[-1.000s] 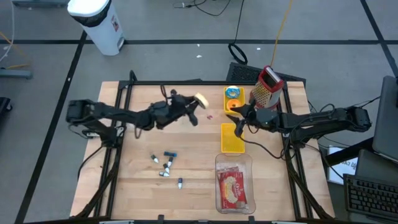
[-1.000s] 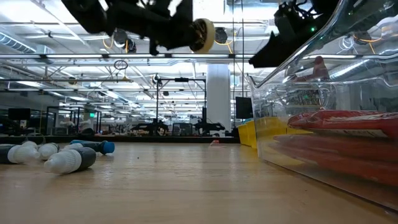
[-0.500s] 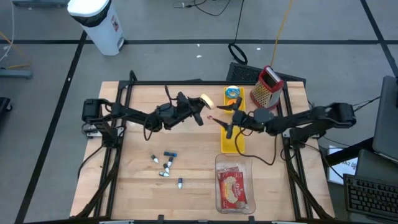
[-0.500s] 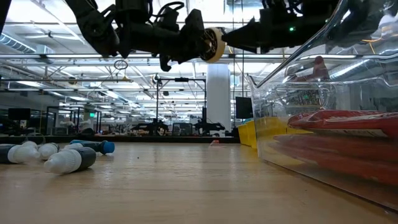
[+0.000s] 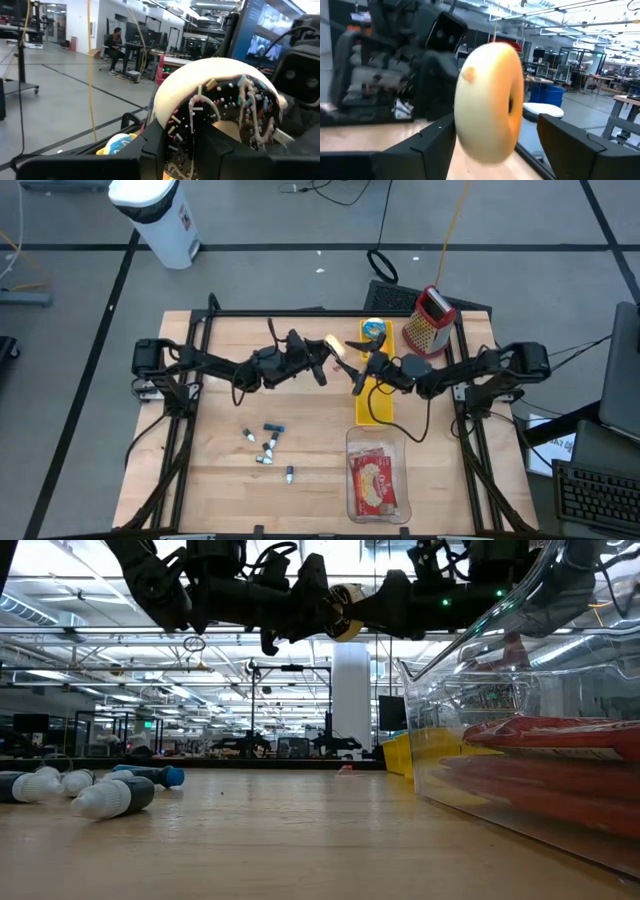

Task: Pick & Place Food Item
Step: Put the black donut into the top yellow bin

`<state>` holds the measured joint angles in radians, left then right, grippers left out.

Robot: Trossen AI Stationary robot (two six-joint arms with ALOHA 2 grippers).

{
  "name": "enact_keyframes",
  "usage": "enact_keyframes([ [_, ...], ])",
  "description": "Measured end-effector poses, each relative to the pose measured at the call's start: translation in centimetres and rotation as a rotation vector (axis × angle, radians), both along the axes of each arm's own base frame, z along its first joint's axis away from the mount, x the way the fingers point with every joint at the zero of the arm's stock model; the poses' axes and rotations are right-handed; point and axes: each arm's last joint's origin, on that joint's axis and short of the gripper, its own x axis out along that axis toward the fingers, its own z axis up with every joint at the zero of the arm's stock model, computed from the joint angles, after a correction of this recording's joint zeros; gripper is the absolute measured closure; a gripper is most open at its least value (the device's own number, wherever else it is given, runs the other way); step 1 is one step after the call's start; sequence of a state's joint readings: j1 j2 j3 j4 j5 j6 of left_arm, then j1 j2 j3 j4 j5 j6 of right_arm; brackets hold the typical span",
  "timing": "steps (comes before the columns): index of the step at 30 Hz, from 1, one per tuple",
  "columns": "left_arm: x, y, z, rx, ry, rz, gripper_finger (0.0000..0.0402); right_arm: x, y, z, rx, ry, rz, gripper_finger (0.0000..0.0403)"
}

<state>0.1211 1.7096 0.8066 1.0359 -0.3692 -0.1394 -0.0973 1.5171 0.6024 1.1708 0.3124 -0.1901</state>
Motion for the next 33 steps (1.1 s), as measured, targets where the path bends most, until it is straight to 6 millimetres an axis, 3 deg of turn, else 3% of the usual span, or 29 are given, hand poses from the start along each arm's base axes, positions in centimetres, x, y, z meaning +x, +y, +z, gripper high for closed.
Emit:
enact_keyframes([
  [6, 0.0, 0.0, 0.0, 0.0, 0.002, -0.002, 0.0325, 0.2, 0.0, 0.1, 0.005, -0.005, 0.001, 0.0193],
  [15, 0.1, 0.0, -0.4, -0.002, 0.04, -0.025, 0.0315, 0.3, 0.0, -0.2, 0.025, 0.019, 0.008, 0.0312],
  [20, 0.0, -0.1, -0.1, 0.02, 0.055, -0.038, 0.0244, 0.3, 0.0, -0.3, 0.027, 0.038, 0.008, 0.0358],
  [25, -1.0, 0.0, 1.4, 0.036, 0.086, 0.054, 0.0154, -0.4, -0.2, 0.4, 0.066, 0.068, 0.001, 0.0375],
  [31, -2.9, -0.3, 4.8, 0.15, 0.106, 0.091, 0.009, -3.2, -2.2, 2.1, 0.146, 0.184, -0.09, 0.0374],
  [33, -3.1, -0.3, 4.9, 0.15, 0.131, 0.089, 0.0078, -4.5, -3.2, 2.6, 0.175, 0.213, -0.141, 0.0375],
])
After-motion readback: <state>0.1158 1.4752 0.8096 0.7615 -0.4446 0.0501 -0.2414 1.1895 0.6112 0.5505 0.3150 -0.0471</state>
